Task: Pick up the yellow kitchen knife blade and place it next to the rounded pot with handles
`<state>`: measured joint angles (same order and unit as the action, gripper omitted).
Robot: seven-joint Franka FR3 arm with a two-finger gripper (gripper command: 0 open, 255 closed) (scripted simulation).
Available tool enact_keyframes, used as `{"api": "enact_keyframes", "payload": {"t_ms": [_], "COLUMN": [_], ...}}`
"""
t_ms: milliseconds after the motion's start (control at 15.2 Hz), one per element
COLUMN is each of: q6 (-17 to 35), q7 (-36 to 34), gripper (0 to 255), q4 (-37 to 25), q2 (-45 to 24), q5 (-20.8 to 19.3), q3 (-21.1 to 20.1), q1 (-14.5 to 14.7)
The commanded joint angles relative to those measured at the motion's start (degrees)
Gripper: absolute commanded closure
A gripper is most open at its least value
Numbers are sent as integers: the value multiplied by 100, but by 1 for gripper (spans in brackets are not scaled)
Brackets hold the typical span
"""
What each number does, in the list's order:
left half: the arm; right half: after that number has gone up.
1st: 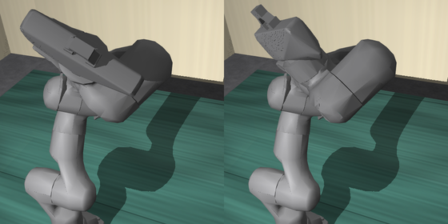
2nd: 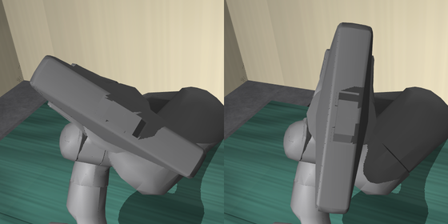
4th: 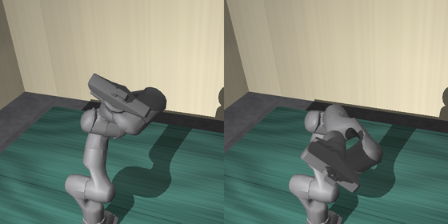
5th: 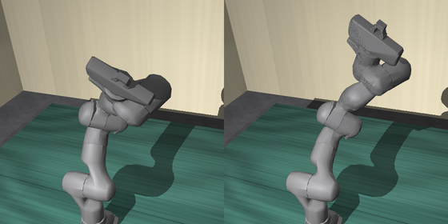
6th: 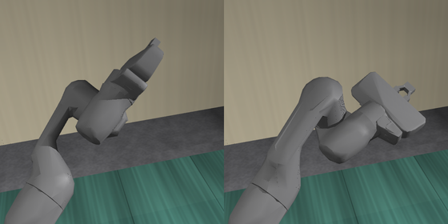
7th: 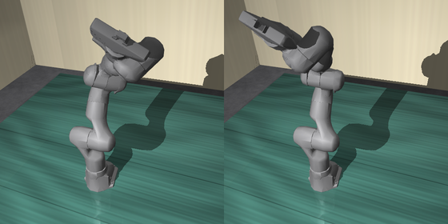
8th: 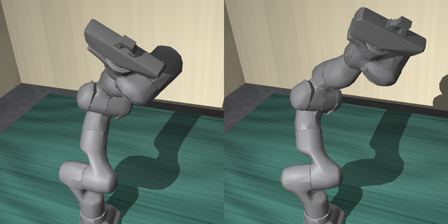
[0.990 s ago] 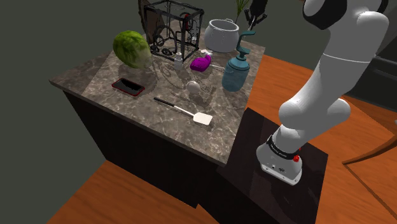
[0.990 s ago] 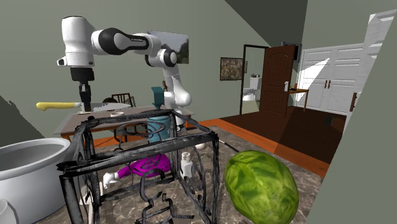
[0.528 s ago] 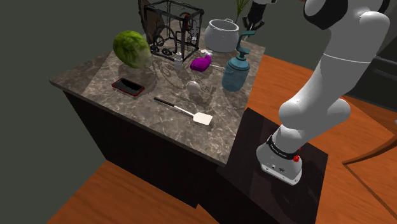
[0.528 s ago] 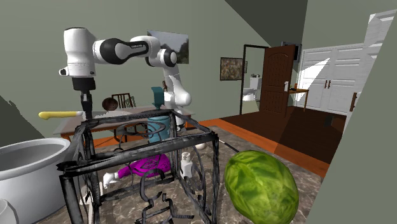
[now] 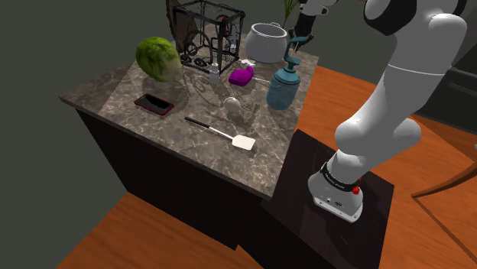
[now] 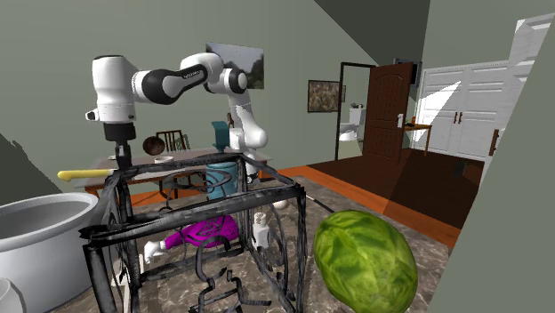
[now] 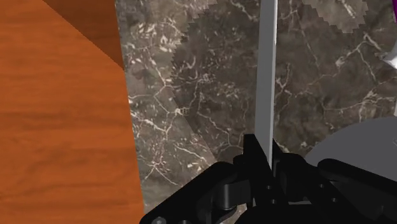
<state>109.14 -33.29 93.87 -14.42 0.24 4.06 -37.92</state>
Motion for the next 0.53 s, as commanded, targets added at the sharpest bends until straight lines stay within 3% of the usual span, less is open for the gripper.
{"api": "enact_keyframes", "payload": {"t_ms": [0, 462], "q6": [161, 657], "q7": [-6, -5], "gripper": [255, 255], "q4": [127, 502], "q2": [-31, -153], "q5": [1, 10], "q3": [-3, -6], "q1": [4, 3]}}
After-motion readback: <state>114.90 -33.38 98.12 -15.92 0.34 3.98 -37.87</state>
